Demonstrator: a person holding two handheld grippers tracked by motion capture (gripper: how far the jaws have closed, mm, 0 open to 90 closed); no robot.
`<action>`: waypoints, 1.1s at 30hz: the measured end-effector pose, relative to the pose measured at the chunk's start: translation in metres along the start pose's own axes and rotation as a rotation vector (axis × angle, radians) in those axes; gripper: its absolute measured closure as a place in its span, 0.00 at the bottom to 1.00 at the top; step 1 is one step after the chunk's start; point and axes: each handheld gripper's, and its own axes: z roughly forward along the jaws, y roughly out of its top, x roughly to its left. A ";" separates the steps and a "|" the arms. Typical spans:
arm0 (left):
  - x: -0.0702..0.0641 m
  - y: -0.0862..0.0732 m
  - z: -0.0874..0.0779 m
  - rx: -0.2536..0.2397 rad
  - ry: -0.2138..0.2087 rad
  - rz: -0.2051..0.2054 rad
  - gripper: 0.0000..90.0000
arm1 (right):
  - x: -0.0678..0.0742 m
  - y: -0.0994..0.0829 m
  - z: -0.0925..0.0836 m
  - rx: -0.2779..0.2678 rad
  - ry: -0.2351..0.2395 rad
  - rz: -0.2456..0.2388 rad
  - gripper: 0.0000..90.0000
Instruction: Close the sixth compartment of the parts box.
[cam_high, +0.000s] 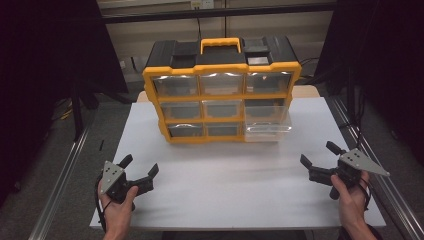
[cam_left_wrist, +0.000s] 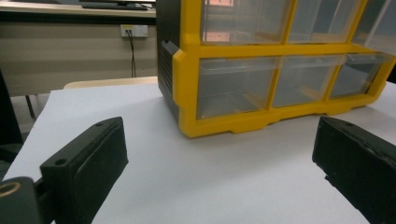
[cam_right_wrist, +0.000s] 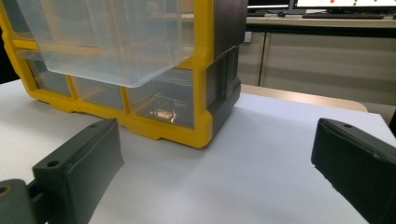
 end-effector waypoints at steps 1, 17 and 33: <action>-0.002 0.000 0.001 -0.013 0.000 -0.015 0.04 | 0.000 0.000 0.000 0.007 0.007 0.000 0.01; -0.004 -0.002 0.000 0.038 0.004 0.056 0.03 | 0.007 -0.002 0.002 0.025 0.069 -0.001 0.00; -0.005 -0.002 0.001 0.017 -0.025 0.047 0.03 | 0.029 0.004 0.002 0.012 0.249 -0.035 0.02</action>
